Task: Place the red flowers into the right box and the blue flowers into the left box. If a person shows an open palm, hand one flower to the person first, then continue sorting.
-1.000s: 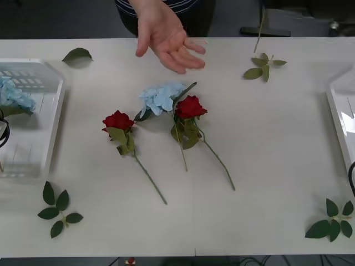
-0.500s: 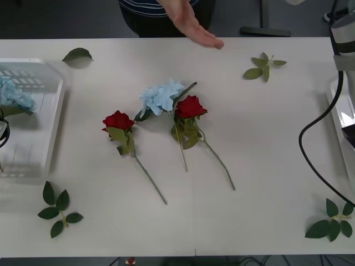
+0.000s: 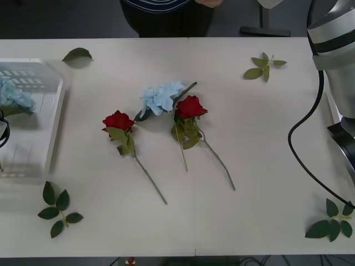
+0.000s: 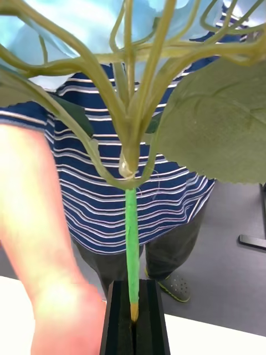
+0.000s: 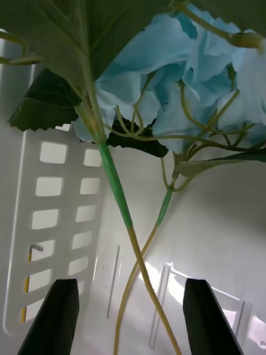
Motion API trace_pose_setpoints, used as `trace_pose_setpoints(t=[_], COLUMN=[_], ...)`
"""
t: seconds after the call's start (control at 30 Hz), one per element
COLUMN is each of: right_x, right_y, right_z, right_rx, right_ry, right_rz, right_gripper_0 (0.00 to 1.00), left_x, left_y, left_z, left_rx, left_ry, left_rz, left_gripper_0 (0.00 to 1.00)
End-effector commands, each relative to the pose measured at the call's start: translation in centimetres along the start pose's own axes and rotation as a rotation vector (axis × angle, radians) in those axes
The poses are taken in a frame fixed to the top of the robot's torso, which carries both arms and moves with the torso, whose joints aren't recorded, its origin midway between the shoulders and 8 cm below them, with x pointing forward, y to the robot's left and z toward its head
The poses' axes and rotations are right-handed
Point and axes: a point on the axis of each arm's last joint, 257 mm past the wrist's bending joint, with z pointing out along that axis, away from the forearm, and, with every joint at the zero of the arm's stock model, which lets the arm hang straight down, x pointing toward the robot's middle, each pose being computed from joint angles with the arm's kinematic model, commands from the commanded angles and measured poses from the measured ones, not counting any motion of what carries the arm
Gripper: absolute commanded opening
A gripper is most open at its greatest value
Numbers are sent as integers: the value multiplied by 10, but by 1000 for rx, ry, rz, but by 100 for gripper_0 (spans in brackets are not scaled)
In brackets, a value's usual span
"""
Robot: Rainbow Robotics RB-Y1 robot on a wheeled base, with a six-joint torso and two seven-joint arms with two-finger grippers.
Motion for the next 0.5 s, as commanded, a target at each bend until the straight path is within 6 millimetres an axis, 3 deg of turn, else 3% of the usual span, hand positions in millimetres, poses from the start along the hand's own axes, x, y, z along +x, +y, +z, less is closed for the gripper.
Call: trace_pose_setpoints(t=[0.03, 0.17, 0.27, 0.3, 0.37, 0.43, 0.47, 0.5], right_x=[-33, -33, -33, -33, -33, -33, -33, -33], right_y=[5, 5, 5, 5, 5, 5, 5, 5], right_z=[-8, -8, -8, -8, -8, -8, -8, -8], right_rx=[-14, -14, -14, -14, -14, -14, -14, -14], right_ry=[-62, -62, -62, -62, -62, -62, -62, -62], right_rz=[49, 49, 49, 49, 49, 49, 49, 49], right_gripper_0=[0, 0, 0, 11, 45, 67, 82, 86], left_x=[-16, -16, -16, -16, -16, -16, -16, -16], left_y=[-2, -2, -2, -2, -2, -2, -2, -2], left_z=[-7, -7, -7, -7, -7, -7, -7, -7], left_rx=[4, 4, 4, 4, 4, 4, 4, 4], left_ry=[-32, -32, -32, -32, -32, -32, -32, -32], left_rz=[20, 20, 20, 20, 20, 20, 20, 20], left_gripper_0=[53, 54, 62, 66, 68, 68, 68, 68])
